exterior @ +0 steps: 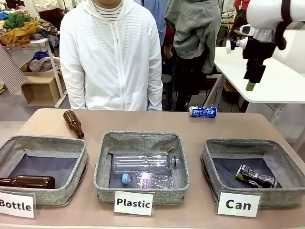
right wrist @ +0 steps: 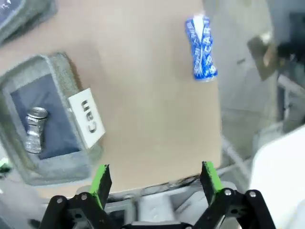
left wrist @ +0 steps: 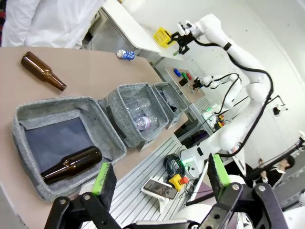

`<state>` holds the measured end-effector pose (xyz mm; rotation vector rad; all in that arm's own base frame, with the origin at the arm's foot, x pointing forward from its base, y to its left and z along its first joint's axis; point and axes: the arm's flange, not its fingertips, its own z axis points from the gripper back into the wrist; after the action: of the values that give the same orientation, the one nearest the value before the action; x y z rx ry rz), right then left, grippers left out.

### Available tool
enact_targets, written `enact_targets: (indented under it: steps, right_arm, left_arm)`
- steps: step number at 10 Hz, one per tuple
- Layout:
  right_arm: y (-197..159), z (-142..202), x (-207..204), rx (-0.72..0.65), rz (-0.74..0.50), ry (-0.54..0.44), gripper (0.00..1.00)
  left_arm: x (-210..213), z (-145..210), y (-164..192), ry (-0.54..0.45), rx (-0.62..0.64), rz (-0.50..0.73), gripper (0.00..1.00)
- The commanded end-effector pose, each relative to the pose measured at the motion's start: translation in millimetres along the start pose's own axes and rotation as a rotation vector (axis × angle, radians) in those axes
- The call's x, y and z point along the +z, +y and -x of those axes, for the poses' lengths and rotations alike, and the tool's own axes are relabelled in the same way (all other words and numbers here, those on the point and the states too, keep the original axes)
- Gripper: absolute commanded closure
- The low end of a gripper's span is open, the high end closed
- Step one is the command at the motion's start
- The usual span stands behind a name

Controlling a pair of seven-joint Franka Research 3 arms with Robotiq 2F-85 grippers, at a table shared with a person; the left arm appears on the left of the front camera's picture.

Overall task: Sort the can waste into the basket.
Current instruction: Pick up the can waste from the table and place it in the right Fabric basket.

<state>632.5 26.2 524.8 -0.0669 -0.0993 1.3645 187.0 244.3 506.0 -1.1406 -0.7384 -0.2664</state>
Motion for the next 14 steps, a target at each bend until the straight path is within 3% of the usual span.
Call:
enact_targets:
  steps: [1, 5, 9, 14]
  right_arm:
    - [-42, 0, -27, 0.234, 0.041, -0.118, 0.0]
    - [-91, -22, -95, 0.268, 0.065, -0.209, 0.0]
    - [-129, -53, -170, 0.214, 0.047, -0.164, 0.0]
    - [-143, -72, -215, 0.193, -0.097, -0.168, 0.0]
  left_arm:
    - [0, -3, -4, -0.011, 0.011, 0.012, 0.0]
    - [0, -3, -4, -0.011, 0.011, 0.012, 0.0]
    - [0, -3, -4, -0.011, 0.011, 0.012, 0.0]
    - [0, -3, -4, -0.011, 0.011, 0.012, 0.0]
